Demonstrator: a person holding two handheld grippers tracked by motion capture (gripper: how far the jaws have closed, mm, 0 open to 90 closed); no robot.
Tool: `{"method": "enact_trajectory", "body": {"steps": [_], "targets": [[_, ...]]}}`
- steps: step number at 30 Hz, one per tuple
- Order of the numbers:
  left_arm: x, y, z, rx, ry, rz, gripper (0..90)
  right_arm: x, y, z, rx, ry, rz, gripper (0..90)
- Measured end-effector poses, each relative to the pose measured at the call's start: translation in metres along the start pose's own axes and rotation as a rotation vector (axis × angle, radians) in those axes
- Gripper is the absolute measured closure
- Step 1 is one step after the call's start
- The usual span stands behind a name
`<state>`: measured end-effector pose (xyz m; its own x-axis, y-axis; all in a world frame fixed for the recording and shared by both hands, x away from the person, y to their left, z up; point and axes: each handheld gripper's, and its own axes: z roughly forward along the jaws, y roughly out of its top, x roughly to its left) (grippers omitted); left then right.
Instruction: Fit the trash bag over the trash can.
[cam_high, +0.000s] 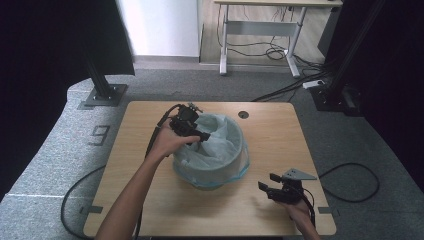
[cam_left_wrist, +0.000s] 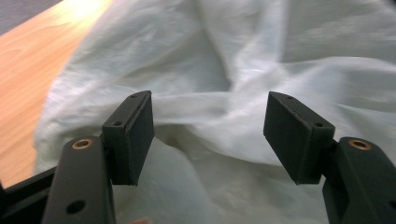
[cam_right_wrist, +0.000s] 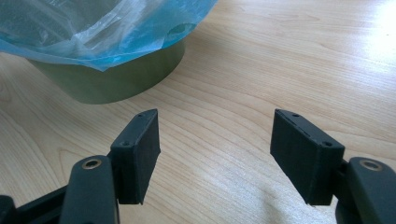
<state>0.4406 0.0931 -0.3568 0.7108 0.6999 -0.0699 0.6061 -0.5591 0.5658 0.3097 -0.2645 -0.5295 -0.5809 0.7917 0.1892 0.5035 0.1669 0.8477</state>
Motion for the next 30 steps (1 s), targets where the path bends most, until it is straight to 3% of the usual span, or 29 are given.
{"method": "enact_trajectory", "body": {"steps": [5,14,17,22,25,30], "targets": [[0.002,0.002,0.013,0.051,0.0,-0.006,32.5,-0.002,0.0,-0.002,-0.008,-0.003,0.005,32.1],[-0.003,0.007,0.019,0.128,0.025,0.007,31.5,0.0,0.001,-0.003,-0.027,-0.011,-0.003,32.8],[-0.003,0.006,0.015,0.102,0.015,0.004,31.5,-0.001,0.001,-0.004,-0.026,-0.015,-0.001,32.8],[-0.004,-0.001,-0.003,-0.001,-0.019,0.001,31.1,-0.003,0.001,-0.007,-0.038,-0.018,0.006,32.8],[-0.007,-0.006,-0.015,-0.045,-0.02,0.01,31.2,-0.004,0.002,-0.008,-0.039,-0.019,0.007,32.7],[-0.011,-0.02,-0.034,-0.123,-0.056,0.023,30.6,-0.004,0.002,-0.008,-0.04,-0.023,0.007,32.8]]}}
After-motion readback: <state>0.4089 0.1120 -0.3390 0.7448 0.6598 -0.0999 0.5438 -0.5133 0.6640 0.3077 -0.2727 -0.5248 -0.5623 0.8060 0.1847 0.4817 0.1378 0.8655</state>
